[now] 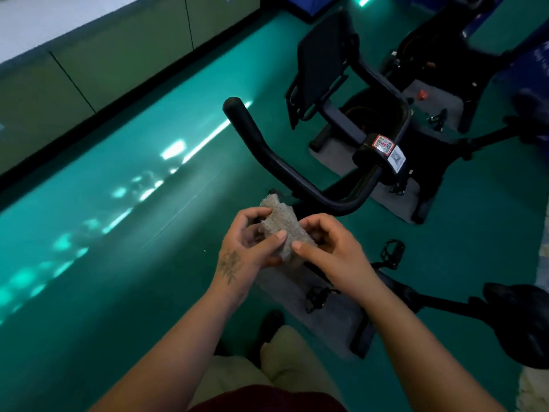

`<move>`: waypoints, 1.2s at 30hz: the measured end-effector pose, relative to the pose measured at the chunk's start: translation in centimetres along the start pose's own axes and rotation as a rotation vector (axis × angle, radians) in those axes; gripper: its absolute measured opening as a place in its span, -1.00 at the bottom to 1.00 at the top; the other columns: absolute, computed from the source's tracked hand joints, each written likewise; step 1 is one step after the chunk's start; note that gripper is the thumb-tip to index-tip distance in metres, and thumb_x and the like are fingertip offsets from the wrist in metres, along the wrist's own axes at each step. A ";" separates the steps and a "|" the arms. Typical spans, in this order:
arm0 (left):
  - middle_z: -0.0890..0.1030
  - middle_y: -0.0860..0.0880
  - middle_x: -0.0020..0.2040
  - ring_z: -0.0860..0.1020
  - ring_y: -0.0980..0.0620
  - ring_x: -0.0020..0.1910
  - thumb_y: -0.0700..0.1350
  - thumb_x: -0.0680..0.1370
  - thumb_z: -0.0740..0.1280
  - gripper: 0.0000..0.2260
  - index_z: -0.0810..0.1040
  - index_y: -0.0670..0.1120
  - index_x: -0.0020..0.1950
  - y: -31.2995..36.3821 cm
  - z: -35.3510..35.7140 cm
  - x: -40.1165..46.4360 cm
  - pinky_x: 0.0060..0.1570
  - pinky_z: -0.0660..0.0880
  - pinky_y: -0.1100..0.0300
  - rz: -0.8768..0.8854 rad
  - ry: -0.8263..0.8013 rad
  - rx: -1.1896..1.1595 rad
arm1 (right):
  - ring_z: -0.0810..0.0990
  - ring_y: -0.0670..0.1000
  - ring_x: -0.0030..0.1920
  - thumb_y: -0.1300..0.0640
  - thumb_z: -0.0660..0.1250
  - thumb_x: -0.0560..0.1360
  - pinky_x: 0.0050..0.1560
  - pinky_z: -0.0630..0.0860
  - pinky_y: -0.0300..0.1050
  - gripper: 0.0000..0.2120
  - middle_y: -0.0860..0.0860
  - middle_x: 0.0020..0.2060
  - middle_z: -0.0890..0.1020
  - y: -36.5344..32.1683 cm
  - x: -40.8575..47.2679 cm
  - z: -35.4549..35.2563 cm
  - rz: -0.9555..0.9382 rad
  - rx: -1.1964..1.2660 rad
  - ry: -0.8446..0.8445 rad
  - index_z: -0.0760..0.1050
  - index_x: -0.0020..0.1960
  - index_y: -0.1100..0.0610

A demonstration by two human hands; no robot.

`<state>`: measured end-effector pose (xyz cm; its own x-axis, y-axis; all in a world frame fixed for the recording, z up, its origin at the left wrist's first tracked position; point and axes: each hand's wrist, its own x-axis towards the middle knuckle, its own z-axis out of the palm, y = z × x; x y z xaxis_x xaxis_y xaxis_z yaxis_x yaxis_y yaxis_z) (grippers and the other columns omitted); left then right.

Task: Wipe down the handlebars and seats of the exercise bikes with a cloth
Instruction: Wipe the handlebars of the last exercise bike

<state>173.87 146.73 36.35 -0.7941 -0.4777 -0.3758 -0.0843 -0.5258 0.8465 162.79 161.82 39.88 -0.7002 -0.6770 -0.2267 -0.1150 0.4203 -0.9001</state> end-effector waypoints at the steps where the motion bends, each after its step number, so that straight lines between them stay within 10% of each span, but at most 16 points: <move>1: 0.71 -0.24 0.14 0.71 -0.26 0.09 -0.13 0.43 0.58 -0.64 0.63 0.07 0.19 -0.2 0.2 0.0 0.01 0.68 -0.30 -0.001 0.008 -0.016 | 0.64 -0.01 0.06 -0.01 0.53 0.52 0.14 0.63 0.10 -0.74 0.00 0.11 0.58 -0.2 -0.2 -0.7 -0.033 -0.056 -0.022 0.60 0.19 -0.05; 12: 0.69 -0.14 0.14 0.70 -0.11 0.06 -0.31 0.48 0.56 -0.57 0.59 -0.01 0.29 -3.5 6.0 0.9 -0.06 0.71 -0.16 0.070 0.275 -0.154 | 0.59 -0.03 0.14 0.09 0.53 0.54 0.02 0.61 0.00 -0.52 -0.19 0.23 0.51 0.8 2.1 -9.7 -0.378 -0.465 -0.247 0.50 0.40 -0.17; 19: 0.74 0.12 0.01 0.70 0.08 -0.01 -0.37 0.54 0.49 -0.57 0.57 -0.05 0.35 -4.7 10.7 2.1 -0.22 0.64 0.21 0.161 0.484 -0.190 | 0.47 -0.03 0.33 -0.14 0.41 0.55 0.37 0.35 -0.05 -0.48 -0.14 0.30 0.48 3.8 7.5 -15.7 -0.637 -0.817 -0.306 0.46 0.49 -0.13; 25: 0.60 0.14 0.26 0.62 0.48 -0.03 -0.38 0.54 0.50 -0.49 0.57 -0.07 0.45 -4.4 12.4 2.3 -0.10 0.59 0.35 0.265 0.583 -0.169 | 0.49 -0.01 0.34 -0.25 0.25 0.58 0.43 0.23 0.04 -0.51 -0.15 0.28 0.50 5.0 11.1 -16.5 -0.757 -0.860 -0.373 0.43 0.49 -0.21; 30: 0.65 0.00 0.36 0.67 0.03 0.28 -0.27 0.48 0.58 -0.47 0.64 0.07 0.41 -3.8 12.6 3.1 0.22 0.65 -0.20 0.295 0.657 -0.211 | 0.49 -0.10 0.29 -0.26 0.28 0.58 0.37 0.25 -0.08 -0.50 -0.20 0.24 0.51 4.5 12.5 -15.3 -0.744 -0.755 -0.487 0.41 0.51 -0.24; 36: 0.68 -0.04 0.35 0.67 -0.07 0.29 -0.31 0.50 0.55 -0.46 0.61 0.02 0.44 -4.5 12.6 4.1 0.17 0.67 -0.15 0.292 0.654 -0.228 | 0.45 -0.27 0.27 -0.21 0.44 0.52 0.36 0.27 -0.12 -0.39 -0.26 0.22 0.57 4.7 13.5 -15.7 -0.662 -0.658 -0.526 0.38 0.54 -0.26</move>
<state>163.44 156.04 35.76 -0.2395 -0.9034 -0.3557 0.2582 -0.4124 0.8736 141.75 164.12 38.41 0.0145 -0.9991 -0.0405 -0.8275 0.0107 -0.5613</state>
